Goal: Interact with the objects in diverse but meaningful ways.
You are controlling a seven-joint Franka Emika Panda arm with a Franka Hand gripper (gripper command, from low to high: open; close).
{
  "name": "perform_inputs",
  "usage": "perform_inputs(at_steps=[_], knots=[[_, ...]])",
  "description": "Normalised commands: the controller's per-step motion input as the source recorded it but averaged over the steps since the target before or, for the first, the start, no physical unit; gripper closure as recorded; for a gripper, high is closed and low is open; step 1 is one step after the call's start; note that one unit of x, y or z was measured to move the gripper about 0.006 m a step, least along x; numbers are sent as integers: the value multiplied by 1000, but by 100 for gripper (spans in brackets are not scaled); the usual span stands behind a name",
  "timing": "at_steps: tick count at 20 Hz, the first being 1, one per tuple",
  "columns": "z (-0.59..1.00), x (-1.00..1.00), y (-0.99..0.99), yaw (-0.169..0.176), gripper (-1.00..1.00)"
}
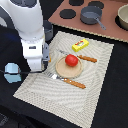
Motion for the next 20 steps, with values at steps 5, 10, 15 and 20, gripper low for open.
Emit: perform_inputs(at_steps=[5,10,15,20], knots=[[765,-431,221,-7,-100],[583,-275,-50,-6,-100],[498,-16,-455,-14,-100],[427,291,-767,-8,-100]])
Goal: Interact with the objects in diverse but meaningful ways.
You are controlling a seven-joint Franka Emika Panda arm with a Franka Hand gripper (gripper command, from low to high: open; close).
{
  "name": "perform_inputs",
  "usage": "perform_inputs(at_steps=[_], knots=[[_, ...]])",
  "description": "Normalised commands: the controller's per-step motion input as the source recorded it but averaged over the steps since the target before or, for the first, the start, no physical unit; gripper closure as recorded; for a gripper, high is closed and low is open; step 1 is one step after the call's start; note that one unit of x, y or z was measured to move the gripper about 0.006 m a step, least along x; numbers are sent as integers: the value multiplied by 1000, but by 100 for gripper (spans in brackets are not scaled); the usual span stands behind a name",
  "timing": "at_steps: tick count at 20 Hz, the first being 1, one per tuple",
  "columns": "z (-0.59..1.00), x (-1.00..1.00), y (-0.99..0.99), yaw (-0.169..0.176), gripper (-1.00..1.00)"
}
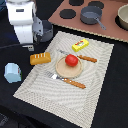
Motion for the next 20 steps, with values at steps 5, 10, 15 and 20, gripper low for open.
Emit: perform_inputs(at_steps=[5,10,15,20], knots=[[279,329,-820,0,-100],[97,259,-846,0,-100],[6,213,-768,0,-100],[-37,33,-520,0,-100]])
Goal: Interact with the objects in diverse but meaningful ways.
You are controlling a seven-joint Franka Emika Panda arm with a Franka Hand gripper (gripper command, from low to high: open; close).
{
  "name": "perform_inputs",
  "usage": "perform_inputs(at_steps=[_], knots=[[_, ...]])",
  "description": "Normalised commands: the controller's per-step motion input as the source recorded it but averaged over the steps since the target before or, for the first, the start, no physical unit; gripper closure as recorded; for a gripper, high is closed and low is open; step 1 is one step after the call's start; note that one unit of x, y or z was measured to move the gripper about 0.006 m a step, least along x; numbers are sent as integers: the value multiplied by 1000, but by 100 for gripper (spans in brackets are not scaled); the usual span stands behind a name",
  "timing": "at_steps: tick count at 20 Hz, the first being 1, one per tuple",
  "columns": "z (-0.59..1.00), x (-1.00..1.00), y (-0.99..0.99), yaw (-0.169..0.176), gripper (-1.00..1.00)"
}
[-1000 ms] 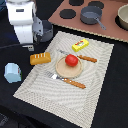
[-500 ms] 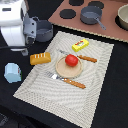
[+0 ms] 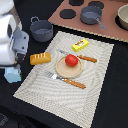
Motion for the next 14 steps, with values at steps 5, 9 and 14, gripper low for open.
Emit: perform_inputs(at_steps=[5,9,14], knots=[[-13,-367,0,11,-100],[0,-504,174,17,-100],[-49,-425,35,8,-100]])
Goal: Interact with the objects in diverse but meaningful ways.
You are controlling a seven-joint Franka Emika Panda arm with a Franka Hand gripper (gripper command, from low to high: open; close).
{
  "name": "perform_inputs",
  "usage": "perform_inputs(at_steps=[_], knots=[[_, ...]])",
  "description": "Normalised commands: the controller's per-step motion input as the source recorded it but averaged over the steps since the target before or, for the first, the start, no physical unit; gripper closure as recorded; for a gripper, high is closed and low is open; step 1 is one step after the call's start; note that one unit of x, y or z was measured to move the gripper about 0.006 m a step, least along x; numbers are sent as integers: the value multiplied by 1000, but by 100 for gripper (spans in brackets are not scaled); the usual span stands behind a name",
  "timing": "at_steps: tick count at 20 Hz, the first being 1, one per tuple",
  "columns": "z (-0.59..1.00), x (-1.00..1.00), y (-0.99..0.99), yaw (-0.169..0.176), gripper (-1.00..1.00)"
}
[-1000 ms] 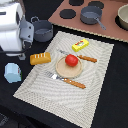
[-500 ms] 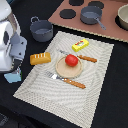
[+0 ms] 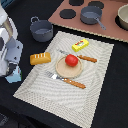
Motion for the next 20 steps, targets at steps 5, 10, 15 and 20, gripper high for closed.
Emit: perform_inputs(at_steps=[5,10,15,20], knots=[[-103,-27,-206,0,-100],[-39,123,-340,9,-100],[-38,0,-94,76,-100],[-92,-44,-3,84,-100]])
